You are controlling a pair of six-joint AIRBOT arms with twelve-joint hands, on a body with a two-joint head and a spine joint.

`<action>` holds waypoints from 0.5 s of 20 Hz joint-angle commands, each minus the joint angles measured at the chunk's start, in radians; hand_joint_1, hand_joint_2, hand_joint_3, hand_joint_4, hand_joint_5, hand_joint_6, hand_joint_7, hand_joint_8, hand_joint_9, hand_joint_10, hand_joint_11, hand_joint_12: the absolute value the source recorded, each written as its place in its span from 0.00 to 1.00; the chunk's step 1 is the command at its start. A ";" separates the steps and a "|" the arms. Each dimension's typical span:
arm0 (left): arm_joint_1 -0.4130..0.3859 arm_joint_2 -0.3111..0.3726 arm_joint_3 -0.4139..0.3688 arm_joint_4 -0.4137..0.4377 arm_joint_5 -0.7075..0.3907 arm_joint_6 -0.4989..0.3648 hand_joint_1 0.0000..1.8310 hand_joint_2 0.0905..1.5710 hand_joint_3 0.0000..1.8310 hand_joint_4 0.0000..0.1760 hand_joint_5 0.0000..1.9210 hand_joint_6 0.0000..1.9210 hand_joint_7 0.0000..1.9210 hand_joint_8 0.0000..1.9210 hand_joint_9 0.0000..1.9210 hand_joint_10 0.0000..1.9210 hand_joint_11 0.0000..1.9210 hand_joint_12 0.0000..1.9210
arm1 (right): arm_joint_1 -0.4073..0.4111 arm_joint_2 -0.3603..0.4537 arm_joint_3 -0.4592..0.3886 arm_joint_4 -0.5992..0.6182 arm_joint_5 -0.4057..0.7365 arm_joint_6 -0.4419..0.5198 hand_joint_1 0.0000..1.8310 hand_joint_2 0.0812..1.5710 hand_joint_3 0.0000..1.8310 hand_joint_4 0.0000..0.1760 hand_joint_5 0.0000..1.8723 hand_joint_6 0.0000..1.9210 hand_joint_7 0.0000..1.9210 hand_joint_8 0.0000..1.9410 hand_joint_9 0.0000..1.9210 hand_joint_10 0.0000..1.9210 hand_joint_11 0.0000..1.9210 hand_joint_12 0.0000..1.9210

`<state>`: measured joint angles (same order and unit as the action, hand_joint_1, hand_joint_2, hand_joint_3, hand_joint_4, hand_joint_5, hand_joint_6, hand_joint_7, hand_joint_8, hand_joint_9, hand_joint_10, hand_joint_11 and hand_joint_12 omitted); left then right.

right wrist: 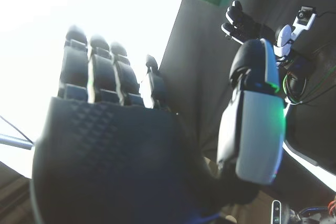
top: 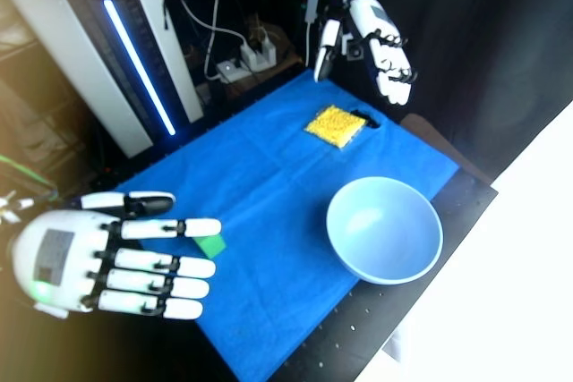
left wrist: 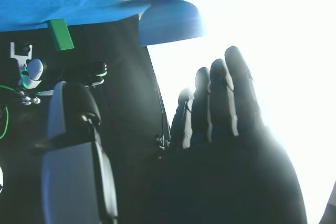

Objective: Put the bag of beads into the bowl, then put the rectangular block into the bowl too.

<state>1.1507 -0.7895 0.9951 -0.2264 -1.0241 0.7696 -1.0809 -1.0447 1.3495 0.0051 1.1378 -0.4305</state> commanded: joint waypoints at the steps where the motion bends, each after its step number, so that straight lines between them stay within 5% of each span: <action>1: -0.018 -0.002 0.006 -0.001 -0.096 -0.003 0.46 0.61 0.00 0.59 0.18 0.00 0.16 0.00 0.10 0.00 0.00 0.22 | 0.013 -0.003 0.006 0.030 0.115 0.005 0.41 0.81 0.00 0.05 0.29 0.00 0.25 0.00 0.22 0.00 0.09 0.38; 4: -0.071 -0.014 0.026 0.061 0.002 -0.003 0.47 0.60 0.00 0.55 0.19 0.00 0.19 0.00 0.15 0.01 0.06 0.26 | 0.013 -0.004 0.006 0.030 0.114 0.005 0.40 0.81 0.00 0.00 0.29 0.00 0.26 0.00 0.22 0.00 0.10 0.36; 5: -0.090 -0.015 0.032 0.086 0.040 -0.003 0.45 0.59 0.00 0.49 0.19 0.00 0.19 0.00 0.16 0.00 0.03 0.29 | 0.013 -0.004 0.007 0.030 0.111 0.005 0.39 0.82 0.00 0.00 0.29 0.00 0.25 0.00 0.22 0.00 0.09 0.35; 6: -0.118 -0.020 0.041 0.118 0.092 -0.003 0.47 0.59 0.00 0.32 0.20 0.00 0.18 0.00 0.14 0.00 0.01 0.33 | 0.013 -0.004 0.007 0.030 0.109 0.005 0.41 0.82 0.00 0.00 0.29 0.00 0.26 0.00 0.22 0.00 0.10 0.35; 10: -0.225 -0.046 0.073 0.249 0.278 -0.002 0.51 0.60 0.00 0.27 0.23 0.00 0.19 0.00 0.17 0.00 0.00 0.44 | 0.013 -0.005 0.008 0.030 0.107 0.005 0.41 0.81 0.00 0.00 0.30 0.00 0.26 0.00 0.23 0.00 0.11 0.35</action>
<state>0.9318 -0.8352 1.0649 0.0330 -0.6750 0.7696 -1.0809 -1.0489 1.3510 0.0048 1.1278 -0.4305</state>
